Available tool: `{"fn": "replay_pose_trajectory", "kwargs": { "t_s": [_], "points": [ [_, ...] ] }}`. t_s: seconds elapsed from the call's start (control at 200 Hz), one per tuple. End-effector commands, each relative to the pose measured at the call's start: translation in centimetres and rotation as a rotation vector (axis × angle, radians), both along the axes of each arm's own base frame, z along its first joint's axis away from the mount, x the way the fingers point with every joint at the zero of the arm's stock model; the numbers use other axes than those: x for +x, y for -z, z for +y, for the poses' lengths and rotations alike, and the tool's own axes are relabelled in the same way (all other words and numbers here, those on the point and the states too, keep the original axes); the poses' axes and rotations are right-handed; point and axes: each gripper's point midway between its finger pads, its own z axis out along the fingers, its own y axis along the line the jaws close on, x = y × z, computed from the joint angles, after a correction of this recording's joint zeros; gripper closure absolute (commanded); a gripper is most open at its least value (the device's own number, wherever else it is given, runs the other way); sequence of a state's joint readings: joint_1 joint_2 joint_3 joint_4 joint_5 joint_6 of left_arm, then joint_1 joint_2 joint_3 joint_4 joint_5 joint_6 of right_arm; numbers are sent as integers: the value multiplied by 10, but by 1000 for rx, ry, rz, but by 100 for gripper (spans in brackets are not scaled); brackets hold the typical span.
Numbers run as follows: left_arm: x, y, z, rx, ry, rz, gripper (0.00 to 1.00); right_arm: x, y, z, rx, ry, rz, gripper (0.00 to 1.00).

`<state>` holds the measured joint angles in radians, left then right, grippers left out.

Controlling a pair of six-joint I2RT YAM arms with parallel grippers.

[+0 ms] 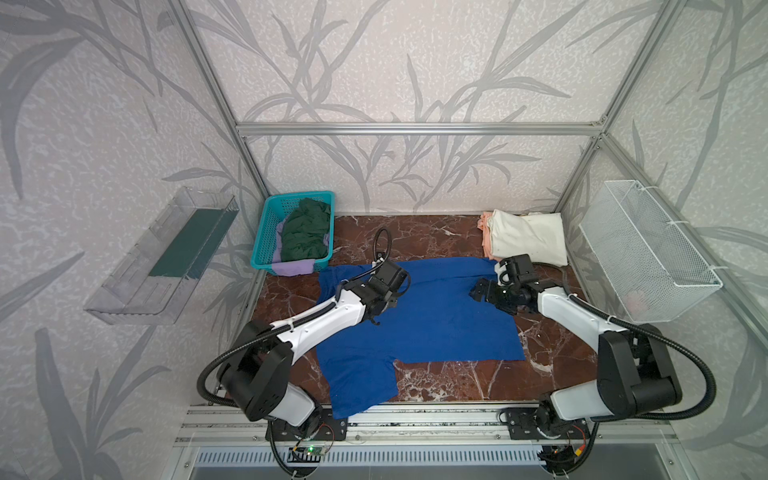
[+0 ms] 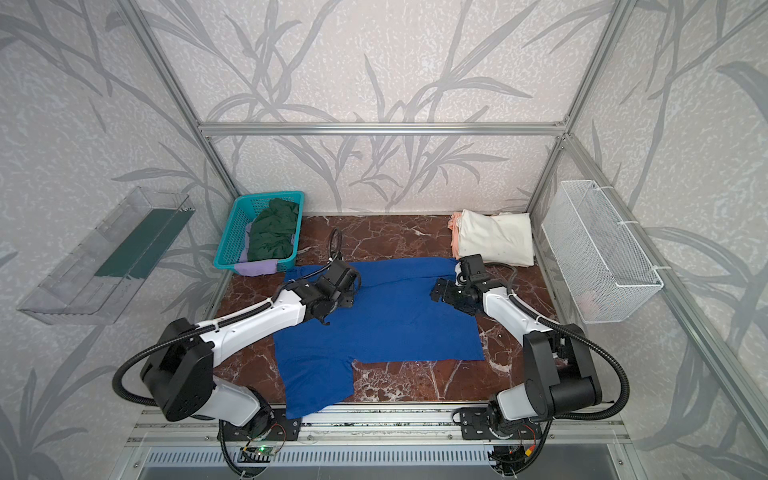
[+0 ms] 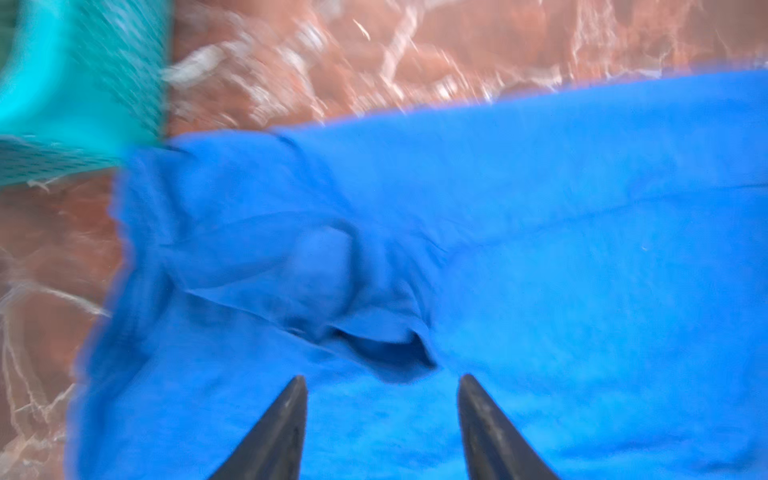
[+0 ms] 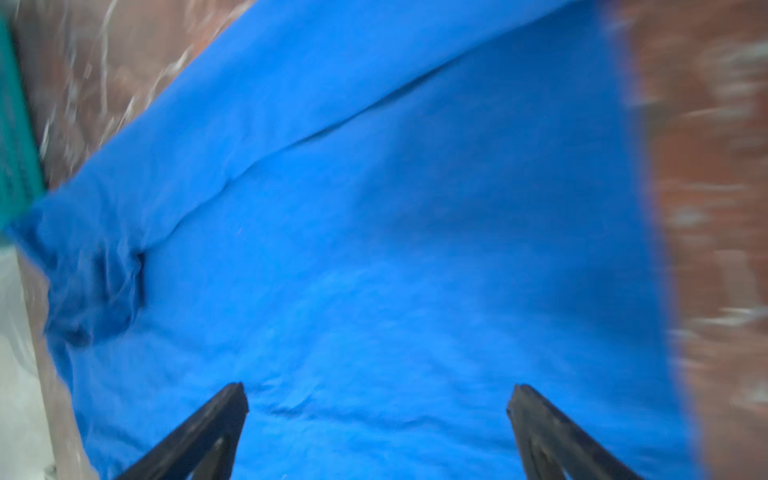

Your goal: Fold and stack the t-shirts

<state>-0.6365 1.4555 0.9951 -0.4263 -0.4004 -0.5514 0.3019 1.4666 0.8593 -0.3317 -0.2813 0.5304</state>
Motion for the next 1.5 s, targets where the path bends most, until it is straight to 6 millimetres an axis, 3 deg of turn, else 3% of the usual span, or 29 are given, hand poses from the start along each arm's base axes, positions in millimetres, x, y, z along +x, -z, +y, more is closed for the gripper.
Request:
{"fn": "replay_pose_trajectory", "kwargs": {
  "t_s": [0.0, 0.135, 0.185, 0.355, 0.55, 0.865, 1.155, 1.315, 1.495],
  "points": [
    [-3, -2, 33, -26, -87, -26, 31, 3, -26, 77, 55, -196, -88, 1],
    [-4, 0, 71, -106, -198, -43, 26, -19, -23, 166, 40, -451, -103, 5],
    [-5, -2, 79, -104, -216, -59, 26, -27, -12, 192, 30, -531, -97, 7],
    [-4, 13, 94, -183, -267, -34, 26, -38, 2, 245, 27, -706, -116, 18],
    [3, 40, 95, -234, -289, 4, 27, -20, 23, 249, -112, -717, -157, 27],
    [20, 68, 82, -266, -273, 60, 31, 5, 31, 261, -234, -779, -222, 33],
    [37, 95, 73, -264, -274, 149, 32, 6, 36, 275, -390, -957, -297, 36],
    [42, 97, 73, -277, -280, 135, 33, 10, 34, 283, -381, -971, -337, 57],
    [41, 95, 79, -281, -291, 110, 33, 16, 33, 288, -376, -958, -369, 92]
  ]
}}
